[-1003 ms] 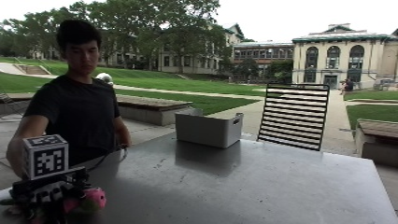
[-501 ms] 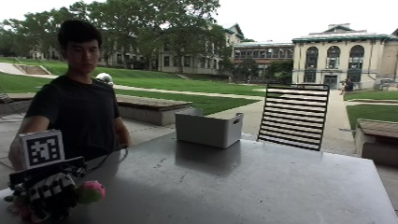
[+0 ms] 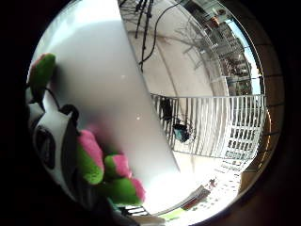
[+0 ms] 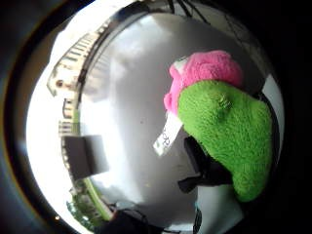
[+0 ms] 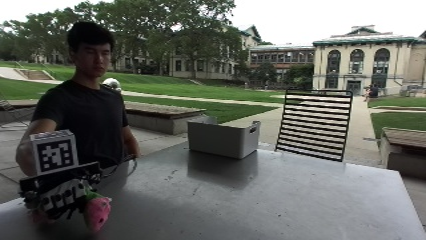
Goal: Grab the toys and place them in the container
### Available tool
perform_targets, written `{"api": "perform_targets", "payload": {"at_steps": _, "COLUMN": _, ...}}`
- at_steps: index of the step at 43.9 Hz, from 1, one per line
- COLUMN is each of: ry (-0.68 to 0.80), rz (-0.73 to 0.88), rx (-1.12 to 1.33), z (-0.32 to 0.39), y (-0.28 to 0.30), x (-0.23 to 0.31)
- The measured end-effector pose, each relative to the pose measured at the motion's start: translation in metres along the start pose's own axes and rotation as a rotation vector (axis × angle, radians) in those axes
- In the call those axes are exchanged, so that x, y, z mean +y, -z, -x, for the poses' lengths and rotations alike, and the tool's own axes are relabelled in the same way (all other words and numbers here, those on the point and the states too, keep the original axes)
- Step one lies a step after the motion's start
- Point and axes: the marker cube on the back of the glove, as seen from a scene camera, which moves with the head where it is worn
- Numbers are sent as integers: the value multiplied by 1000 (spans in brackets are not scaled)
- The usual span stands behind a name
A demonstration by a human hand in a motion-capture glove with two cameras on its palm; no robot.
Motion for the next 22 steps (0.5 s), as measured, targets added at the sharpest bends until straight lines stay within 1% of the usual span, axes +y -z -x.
{"api": "perform_targets", "payload": {"at_steps": 6, "ry": -39, "rz": 26, "rx": -22, "z": 32, "y": 35, "x": 0}}
{"api": "perform_targets", "payload": {"at_steps": 10, "ry": -59, "rz": -45, "rx": -30, "z": 62, "y": 67, "x": 0}}
{"api": "perform_targets", "payload": {"at_steps": 15, "ry": -13, "rz": -175, "rx": -31, "z": 112, "y": 117, "x": -8}}
{"api": "perform_targets", "payload": {"at_steps": 22, "ry": 74, "rz": -181, "rx": -24, "z": 188, "y": 175, "x": -1}}
